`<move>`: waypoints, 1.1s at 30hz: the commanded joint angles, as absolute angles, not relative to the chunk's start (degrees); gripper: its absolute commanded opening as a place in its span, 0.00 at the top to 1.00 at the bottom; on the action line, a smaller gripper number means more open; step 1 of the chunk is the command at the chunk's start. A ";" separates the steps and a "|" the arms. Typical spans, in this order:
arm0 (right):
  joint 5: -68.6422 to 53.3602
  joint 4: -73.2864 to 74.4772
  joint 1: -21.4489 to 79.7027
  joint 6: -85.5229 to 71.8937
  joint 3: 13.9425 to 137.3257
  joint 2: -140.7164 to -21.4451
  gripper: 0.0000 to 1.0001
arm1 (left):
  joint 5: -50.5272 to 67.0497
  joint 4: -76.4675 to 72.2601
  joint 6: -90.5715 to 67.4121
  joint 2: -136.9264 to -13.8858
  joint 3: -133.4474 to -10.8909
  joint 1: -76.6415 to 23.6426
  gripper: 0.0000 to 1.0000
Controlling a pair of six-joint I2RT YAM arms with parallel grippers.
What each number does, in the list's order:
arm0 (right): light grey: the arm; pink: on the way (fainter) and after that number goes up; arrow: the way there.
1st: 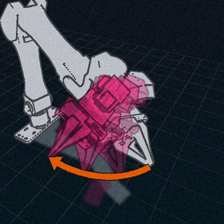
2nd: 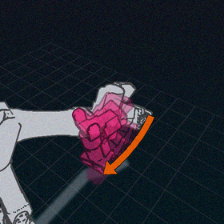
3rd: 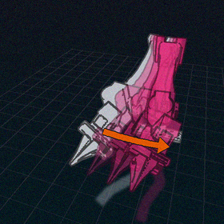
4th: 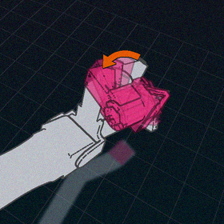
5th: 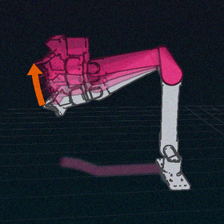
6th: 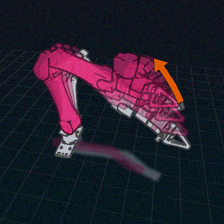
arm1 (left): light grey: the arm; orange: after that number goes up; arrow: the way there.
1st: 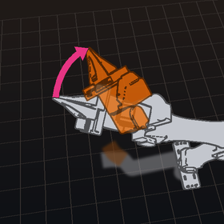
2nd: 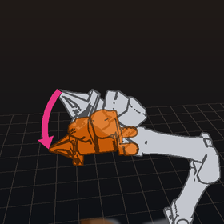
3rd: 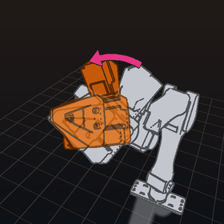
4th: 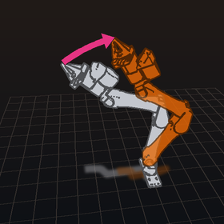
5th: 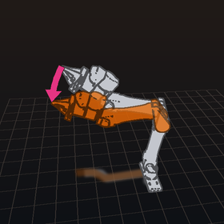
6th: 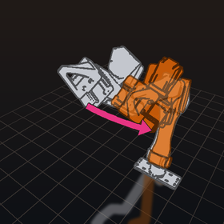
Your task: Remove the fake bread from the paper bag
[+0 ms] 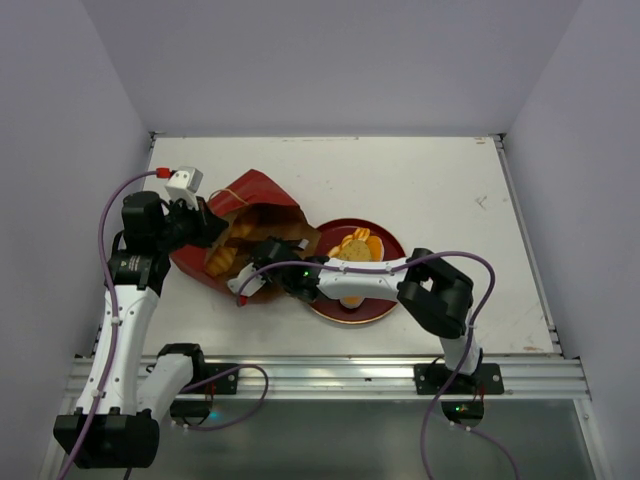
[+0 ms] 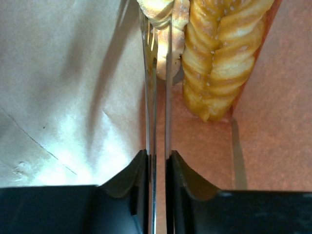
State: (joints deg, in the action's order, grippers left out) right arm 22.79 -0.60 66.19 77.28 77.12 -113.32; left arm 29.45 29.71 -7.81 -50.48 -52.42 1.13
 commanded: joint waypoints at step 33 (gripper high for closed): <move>20.39 16.78 62.31 56.87 63.46 -78.94 1.00 | 27.34 29.27 -7.21 -49.39 -54.58 1.50 1.00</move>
